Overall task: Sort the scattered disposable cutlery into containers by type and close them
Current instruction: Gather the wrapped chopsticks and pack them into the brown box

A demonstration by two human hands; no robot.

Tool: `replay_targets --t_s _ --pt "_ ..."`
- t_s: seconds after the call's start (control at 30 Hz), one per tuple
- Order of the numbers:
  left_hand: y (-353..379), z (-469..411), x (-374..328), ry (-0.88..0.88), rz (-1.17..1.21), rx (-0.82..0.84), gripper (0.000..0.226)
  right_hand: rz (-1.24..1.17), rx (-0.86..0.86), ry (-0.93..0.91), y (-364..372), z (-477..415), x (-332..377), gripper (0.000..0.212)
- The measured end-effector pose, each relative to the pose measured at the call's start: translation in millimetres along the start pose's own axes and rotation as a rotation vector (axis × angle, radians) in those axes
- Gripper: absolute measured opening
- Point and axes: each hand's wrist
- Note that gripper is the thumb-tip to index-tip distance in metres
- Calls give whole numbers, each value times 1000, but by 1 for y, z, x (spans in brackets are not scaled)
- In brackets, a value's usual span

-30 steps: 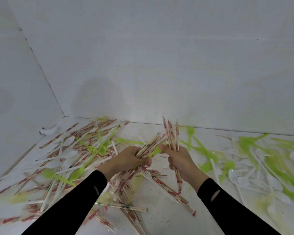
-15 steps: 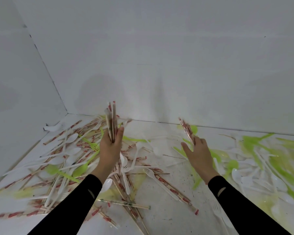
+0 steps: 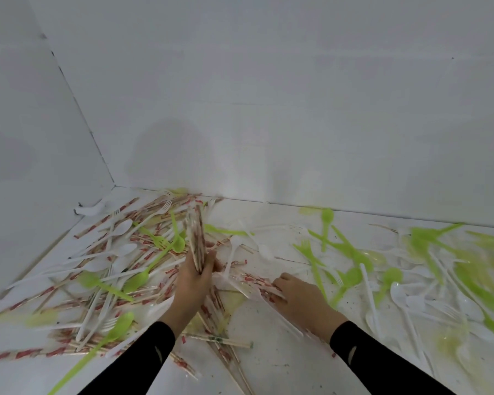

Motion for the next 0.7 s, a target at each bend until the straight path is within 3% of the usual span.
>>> replay_targets --t_s 0.17,0.2,0.33,0.43,0.5,0.6,0.7 --pt "3 -25 -17 3 -154 14 3 -5 69 118 -13 21 -16 27" --pt "3 -30 -18 -11 -212 71 1 -6 75 128 -14 25 -20 23" --pt "15 -46 -7 -2 -618 374 29 -1 27 134 -11 36 -22 31" --pt "25 -47 0 94 -869 542 23 12 -138 139 5 39 -13 42" --pt "28 -48 2 129 -981 579 22 49 -243 103 19 39 -9 38" --pt "27 -50 -2 145 -1148 636 9 120 -199 83 25 35 -6 23" --pt "20 -51 -5 117 -1215 675 15 105 -194 117 25 30 -1 36"
Point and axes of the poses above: each hand's wrist, its own z-axis away from the middle knuckle, its own y-axis out of the palm, x = y × z, and after that the axes turned 3 degrees about -y, right-handed
